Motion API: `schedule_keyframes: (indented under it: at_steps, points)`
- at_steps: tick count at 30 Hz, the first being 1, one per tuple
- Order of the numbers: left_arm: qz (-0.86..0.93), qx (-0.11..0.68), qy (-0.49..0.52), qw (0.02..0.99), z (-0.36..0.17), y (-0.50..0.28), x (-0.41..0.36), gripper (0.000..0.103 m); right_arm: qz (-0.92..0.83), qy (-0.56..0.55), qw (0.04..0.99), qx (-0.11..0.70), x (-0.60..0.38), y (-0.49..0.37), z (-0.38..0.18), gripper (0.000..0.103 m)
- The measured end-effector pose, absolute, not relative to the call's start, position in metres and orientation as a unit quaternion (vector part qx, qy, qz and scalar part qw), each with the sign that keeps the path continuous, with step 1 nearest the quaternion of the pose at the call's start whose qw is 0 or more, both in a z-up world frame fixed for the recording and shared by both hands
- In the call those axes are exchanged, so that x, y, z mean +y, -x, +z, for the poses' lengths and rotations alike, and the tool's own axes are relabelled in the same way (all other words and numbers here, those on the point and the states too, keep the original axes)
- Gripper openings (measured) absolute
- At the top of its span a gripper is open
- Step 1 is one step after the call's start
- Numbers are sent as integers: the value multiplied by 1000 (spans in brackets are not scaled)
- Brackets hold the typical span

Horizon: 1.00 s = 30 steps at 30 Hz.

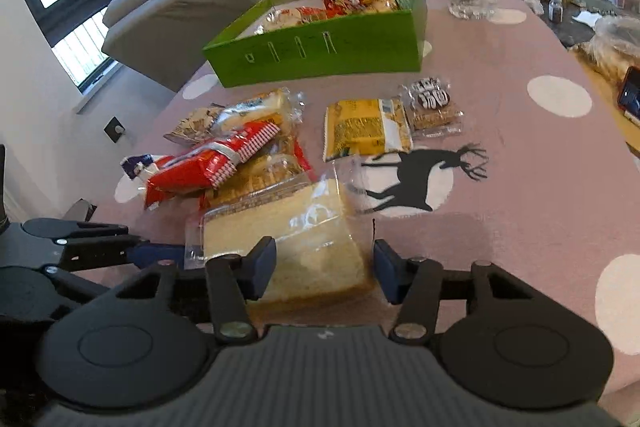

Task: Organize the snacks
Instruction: 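Grasp the clear bread loaf bag with the right gripper while the left grips it too, then carry the bread loaf bag into the green box and open both grippers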

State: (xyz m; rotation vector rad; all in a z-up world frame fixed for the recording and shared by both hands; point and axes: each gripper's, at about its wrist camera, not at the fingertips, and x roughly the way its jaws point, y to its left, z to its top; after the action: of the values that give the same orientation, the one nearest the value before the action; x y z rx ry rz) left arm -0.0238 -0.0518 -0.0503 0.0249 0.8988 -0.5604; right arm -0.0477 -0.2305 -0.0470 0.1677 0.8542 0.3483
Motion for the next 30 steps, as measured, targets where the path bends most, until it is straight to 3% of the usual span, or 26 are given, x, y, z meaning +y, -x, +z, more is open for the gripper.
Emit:
schedule_keyframes:
  at_steps: [13, 30]
  points:
    - [-236, 305, -77, 920, 17, 9, -42, 55, 194, -88, 923, 322, -217, 29, 4, 36]
    - [-188, 249, -113, 943, 52, -105, -23, 54, 215, -130, 925, 285, -191, -91, 26, 36]
